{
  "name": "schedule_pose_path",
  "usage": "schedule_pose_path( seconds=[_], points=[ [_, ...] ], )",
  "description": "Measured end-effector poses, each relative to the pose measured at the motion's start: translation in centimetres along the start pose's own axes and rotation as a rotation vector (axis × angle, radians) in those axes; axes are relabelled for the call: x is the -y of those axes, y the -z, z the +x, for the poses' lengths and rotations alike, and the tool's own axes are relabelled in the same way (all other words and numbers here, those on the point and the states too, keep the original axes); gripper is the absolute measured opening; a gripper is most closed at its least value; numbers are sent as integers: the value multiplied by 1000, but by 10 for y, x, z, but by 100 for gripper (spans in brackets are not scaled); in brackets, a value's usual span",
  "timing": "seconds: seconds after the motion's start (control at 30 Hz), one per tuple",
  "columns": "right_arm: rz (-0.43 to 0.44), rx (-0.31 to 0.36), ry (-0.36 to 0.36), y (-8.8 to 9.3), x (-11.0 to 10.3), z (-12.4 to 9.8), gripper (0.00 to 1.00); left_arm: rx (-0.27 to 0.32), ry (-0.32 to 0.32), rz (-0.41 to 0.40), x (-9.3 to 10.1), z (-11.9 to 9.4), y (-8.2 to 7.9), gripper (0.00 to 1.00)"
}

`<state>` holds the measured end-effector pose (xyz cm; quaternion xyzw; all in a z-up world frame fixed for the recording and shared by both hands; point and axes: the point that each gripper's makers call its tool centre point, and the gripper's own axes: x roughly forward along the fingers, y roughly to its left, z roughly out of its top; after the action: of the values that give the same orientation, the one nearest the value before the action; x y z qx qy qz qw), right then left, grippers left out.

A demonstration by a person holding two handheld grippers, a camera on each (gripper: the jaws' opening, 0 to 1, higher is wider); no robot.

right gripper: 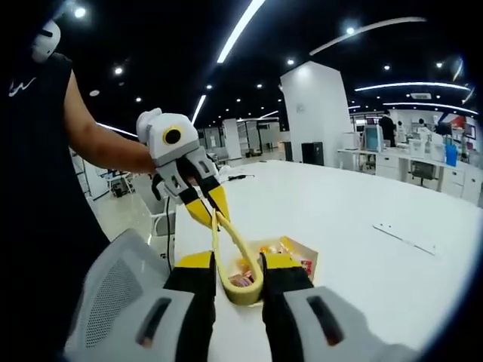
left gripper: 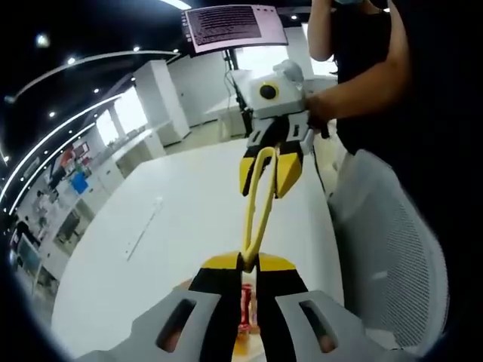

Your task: Place the target food into the container with the food tongs after gripping and lifting it, then release it inside without dropping or visibly crushing the food.

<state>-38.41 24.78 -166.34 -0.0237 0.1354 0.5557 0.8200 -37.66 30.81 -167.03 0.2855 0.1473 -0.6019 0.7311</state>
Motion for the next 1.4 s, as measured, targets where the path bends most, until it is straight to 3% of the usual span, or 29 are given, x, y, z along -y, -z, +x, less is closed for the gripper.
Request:
schedule_pose_path(
  seconds=[0.13, 0.27, 0.4, 0.7, 0.97, 1.17, 1.3, 1.4],
  points=[
    [15, -19, 12, 15, -4, -3, 22, 0, -19, 1, 11, 6, 12, 0],
    [41, -77, 42, 41, -5, -5, 25, -22, -45, 8, 18, 13, 27, 0],
    [72, -106, 92, 63, 0, -8, 24, -42, -54, 15, 25, 21, 40, 0],
    [137, -181, 126, 102, -4, -12, 25, -88, -56, 41, 42, 37, 71, 0],
    [194, -241, 147, 132, -7, -15, 18, -122, -23, 43, 61, 58, 94, 0],
    [178, -353, 148, 169, -12, -10, 21, -182, 30, 65, 73, 73, 111, 0],
    [188, -364, 154, 175, -13, -9, 21, -202, 48, 72, 74, 77, 121, 0],
    [176, -336, 171, 170, -10, -9, 24, -226, 73, 102, 79, 79, 126, 1]
  ],
)
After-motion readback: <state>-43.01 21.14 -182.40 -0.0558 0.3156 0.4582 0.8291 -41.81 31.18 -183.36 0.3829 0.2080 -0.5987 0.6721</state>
